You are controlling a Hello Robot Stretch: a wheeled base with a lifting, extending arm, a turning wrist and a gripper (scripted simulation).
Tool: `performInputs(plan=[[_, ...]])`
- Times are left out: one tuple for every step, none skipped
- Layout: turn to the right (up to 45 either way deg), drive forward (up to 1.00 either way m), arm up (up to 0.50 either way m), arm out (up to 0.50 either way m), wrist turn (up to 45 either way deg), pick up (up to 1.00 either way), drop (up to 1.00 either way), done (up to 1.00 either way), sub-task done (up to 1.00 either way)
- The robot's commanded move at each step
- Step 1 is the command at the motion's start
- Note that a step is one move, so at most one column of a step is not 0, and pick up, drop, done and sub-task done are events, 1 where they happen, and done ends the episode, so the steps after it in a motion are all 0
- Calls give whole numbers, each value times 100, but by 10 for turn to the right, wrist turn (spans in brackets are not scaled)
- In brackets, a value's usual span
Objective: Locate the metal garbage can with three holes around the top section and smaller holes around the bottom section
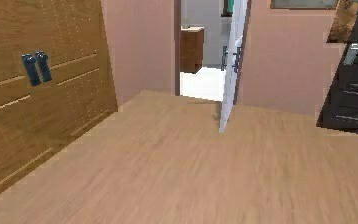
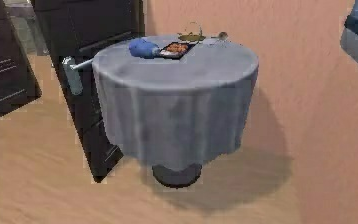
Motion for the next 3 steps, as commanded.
performInputs(plan=[[0, 100, 0, 0, 0, 0, 0, 0, 0], [0, 100, 0, 0, 0, 0, 0, 0, 0], [-30, 0, 0, 0, 0, 0, 0, 0, 0]])
